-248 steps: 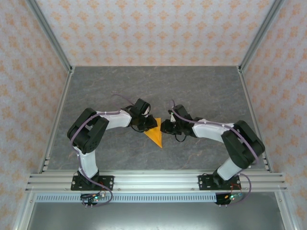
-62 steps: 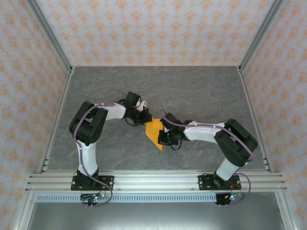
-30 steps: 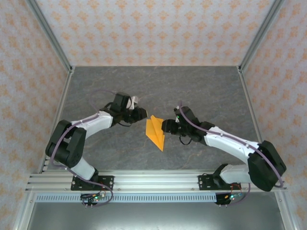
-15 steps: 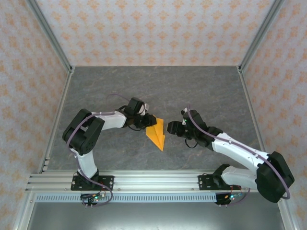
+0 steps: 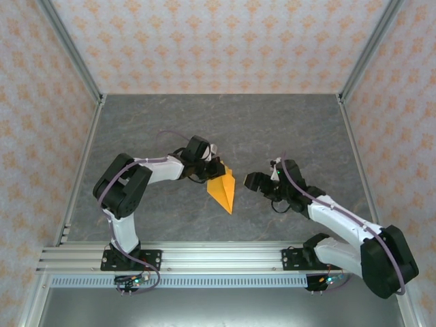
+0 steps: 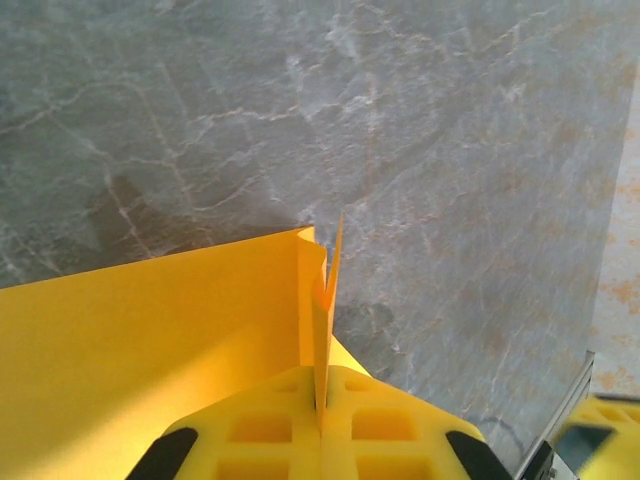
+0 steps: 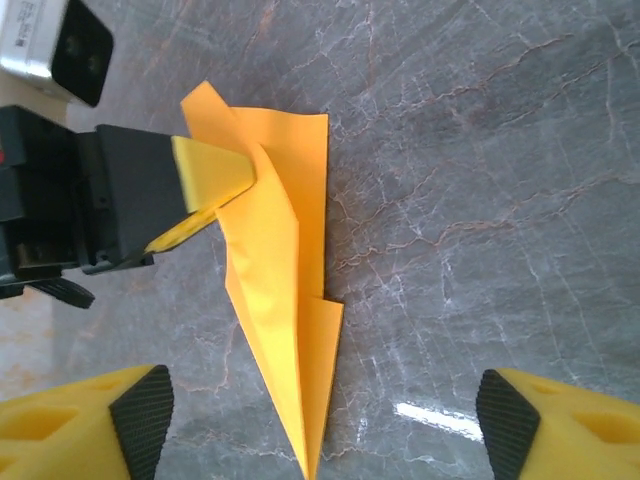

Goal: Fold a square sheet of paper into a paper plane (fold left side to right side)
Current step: Turn over the paper at the center of the table.

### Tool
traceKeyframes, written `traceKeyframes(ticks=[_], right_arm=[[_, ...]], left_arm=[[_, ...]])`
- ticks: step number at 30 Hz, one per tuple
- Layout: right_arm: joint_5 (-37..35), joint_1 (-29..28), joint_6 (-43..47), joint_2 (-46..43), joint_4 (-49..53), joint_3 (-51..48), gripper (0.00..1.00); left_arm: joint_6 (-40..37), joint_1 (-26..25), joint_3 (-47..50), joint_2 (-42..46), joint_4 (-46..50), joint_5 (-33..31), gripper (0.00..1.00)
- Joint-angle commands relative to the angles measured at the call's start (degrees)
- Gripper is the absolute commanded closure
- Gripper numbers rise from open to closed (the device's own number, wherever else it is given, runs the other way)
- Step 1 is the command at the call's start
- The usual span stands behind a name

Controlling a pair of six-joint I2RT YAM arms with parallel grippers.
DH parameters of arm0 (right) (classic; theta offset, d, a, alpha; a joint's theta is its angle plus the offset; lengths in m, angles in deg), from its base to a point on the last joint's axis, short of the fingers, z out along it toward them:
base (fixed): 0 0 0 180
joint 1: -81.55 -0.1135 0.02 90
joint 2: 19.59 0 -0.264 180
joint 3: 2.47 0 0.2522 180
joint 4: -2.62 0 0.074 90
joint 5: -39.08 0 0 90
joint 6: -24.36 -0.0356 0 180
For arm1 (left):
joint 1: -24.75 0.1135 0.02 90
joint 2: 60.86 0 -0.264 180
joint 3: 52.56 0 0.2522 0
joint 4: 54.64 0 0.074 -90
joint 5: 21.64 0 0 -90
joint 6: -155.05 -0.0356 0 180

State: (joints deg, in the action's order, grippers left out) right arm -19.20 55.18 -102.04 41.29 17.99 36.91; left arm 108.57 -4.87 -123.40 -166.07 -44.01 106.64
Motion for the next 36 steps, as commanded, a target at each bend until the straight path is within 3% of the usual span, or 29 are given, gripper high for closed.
traceKeyframes(ticks=[1, 3, 11, 17, 23, 29, 36], right_arm=[[11.27, 2.87, -3.58, -0.94, -10.91, -2.74, 0.07], [14.49, 3.17, -4.67, -1.11, -14.86, -3.38, 0.0], [24.63, 2.94, -11.57, -0.96, -31.84, -2.41, 0.0], [26.64, 0.68, -14.86, 0.85, -37.18, -0.21, 0.0], [24.13, -2.21, -19.67, 5.99, -43.95, 1.48, 0.0], [23.53, -3.51, -22.37, 9.46, -49.47, 3.27, 0.25], [22.86, -3.52, -21.38, 8.6, -47.59, 3.11, 0.56]], left_arm=[[-1.63, 0.26, -2.32, 7.88, 2.14, -2.3, 0.98], [-2.21, 0.82, -3.15, 11.37, 4.28, -3.24, 0.98], [0.81, 2.43, -6.58, 20.76, 5.9, -3.06, 0.98], [3.5, 2.41, -8.55, 22.55, 4.76, -1.23, 0.98], [7.03, 2.42, -7.87, 23.07, 0.68, 1.71, 0.98], [8.39, 2.29, -6.92, 23.44, -0.33, 2.67, 0.97], [9.6, 2.24, -3.53, 23.6, -1.92, 2.57, 0.98]])
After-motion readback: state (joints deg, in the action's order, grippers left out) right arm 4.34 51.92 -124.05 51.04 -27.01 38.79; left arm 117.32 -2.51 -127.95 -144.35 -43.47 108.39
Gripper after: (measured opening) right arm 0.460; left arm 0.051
